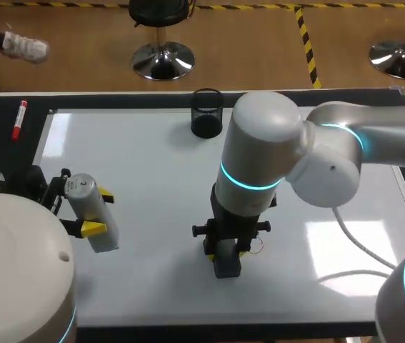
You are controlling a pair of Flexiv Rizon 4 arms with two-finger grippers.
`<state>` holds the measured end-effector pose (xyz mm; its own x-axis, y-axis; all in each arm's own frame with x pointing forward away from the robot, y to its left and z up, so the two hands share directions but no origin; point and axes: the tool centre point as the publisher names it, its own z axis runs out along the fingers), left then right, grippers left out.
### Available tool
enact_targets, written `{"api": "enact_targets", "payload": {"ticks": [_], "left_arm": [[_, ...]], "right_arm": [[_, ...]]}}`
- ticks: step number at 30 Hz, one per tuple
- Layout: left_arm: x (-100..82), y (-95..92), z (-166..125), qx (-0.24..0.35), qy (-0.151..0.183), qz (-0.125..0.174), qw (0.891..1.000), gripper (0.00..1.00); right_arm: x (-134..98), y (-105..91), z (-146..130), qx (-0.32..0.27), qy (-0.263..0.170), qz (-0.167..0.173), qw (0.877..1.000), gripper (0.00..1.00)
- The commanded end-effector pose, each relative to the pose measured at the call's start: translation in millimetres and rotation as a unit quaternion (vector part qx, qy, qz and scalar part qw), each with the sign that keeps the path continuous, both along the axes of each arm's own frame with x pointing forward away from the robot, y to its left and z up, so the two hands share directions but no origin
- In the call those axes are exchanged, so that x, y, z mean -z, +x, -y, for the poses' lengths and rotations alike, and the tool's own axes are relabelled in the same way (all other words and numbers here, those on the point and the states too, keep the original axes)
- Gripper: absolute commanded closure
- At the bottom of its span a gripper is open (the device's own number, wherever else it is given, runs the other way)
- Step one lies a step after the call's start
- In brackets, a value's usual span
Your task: Pick up the inspection probe, press it on each red-marked spot on the whiteboard one by one, put down the probe, pick up the eraser, and wipe off all the red marks.
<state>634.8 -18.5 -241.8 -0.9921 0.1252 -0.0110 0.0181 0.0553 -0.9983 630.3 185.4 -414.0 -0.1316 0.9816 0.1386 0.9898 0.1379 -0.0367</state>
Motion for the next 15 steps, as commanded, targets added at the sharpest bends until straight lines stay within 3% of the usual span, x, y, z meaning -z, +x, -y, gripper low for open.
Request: {"api": "enact_targets", "payload": {"ticks": [1, 15], "left_arm": [[-0.8, -1.1, 0.5, -0.001, 0.000, 0.001, 1.000, 1.00], [-0.8, -1.1, 0.5, -0.001, 0.000, 0.001, 1.000, 1.00]], "right_arm": [[12.5, 3.6, -7.3, -0.004, 0.003, -0.006, 1.000, 1.00], [26.1, 3.6, 7.0, -0.004, 0.001, -0.011, 1.000, 1.00]]}}
